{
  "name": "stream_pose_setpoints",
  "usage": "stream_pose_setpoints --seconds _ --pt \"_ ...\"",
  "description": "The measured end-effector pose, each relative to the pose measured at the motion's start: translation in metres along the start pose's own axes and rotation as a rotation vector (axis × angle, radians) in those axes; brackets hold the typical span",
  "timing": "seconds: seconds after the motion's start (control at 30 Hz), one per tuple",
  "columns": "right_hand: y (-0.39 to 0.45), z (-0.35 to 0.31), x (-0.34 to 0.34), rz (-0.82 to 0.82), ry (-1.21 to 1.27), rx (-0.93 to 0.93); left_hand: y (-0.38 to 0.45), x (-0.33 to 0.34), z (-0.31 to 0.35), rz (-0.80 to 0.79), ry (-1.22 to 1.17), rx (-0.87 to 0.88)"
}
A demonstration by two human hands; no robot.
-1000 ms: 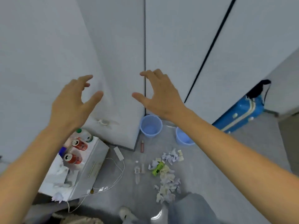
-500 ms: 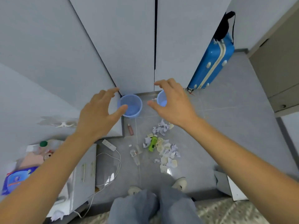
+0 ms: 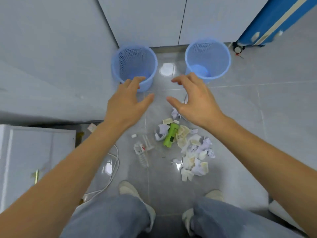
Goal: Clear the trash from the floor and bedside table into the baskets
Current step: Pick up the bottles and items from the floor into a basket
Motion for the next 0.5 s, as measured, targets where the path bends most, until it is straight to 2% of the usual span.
stream_pose_setpoints --seconds 0.23,0.37,0.5 --pt "0.026 0.059 0.229 -0.143 -0.001 -0.064 -0.027 0.162 -0.161 -0.014 0.001 -0.187" --pt "0.010 0.103 0.311 -0.221 -0.006 -0.006 -0.081 0.241 -0.219 -0.090 -0.005 -0.343" --pt "-0.007 0.127 0.368 -0.317 -0.035 0.012 -0.112 0.290 -0.250 -0.114 -0.012 -0.444"
Point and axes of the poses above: each hand's wrist, its own y-axis towards the middle knuckle, its own x-axis out of the palm, z = x × y, the point moved 9 cm from there along y, towards the middle knuckle, and after that the axes turned 8 degrees about x, right-handed, at the moved point
